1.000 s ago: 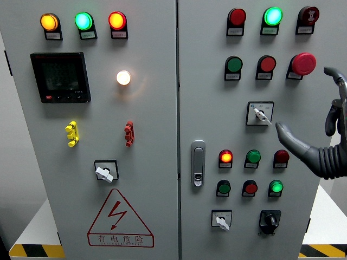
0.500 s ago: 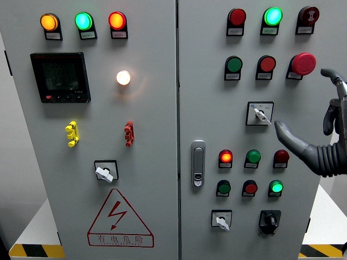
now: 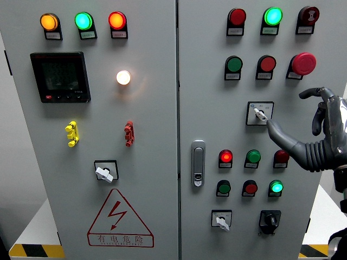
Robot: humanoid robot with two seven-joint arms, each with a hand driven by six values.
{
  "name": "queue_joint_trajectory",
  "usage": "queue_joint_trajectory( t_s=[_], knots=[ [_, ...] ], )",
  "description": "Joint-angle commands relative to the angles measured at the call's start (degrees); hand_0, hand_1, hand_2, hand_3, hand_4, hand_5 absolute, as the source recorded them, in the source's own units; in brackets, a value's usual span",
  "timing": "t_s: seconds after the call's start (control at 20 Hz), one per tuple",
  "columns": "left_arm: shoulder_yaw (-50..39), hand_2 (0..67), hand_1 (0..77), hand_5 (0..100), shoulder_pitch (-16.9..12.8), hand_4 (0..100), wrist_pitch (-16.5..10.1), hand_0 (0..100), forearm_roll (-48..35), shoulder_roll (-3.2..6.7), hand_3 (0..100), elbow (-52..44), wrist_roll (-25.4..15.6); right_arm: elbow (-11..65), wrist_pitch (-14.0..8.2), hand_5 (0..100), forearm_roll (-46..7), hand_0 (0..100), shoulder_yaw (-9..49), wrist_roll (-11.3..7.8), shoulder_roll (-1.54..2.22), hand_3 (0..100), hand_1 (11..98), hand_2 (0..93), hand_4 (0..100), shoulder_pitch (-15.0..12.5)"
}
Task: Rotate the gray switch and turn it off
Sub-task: 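Close the right hand's fingers around the white switch handle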
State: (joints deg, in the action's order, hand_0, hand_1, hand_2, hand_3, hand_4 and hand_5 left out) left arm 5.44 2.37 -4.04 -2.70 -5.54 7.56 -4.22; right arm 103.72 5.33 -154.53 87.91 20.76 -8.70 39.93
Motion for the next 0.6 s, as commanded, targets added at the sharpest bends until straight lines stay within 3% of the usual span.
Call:
queue_joint_trajectory(
  t_s=[0.0,0.2,0.55],
  knots=[
    [-0.1,13.4,0.0,11,0.0,8,0.0,85,0.0,0.00,19,0.0,0.0,-1.5,-0.1,100,0.0,0,-0.6,0.77,-0.09,100,39.9,55.0,100,0.8],
    [0.0,13.4,0.0,11,0.0,8,0.0,84,0.1,0.00,19,0.0,0.0,-4.2,-0.5,100,0.1,0,-2.2,2.44,0.00,100,39.8,58.1,100,2.2],
    [0.0,13.4,0.0,11,0.0,8,0.0,84,0.0,0.00,19,0.0,0.0,-6.2,-0.7,100,0.7,0,-3.3,2.61,0.00,100,39.3,61.0,100,2.3]
  ],
)
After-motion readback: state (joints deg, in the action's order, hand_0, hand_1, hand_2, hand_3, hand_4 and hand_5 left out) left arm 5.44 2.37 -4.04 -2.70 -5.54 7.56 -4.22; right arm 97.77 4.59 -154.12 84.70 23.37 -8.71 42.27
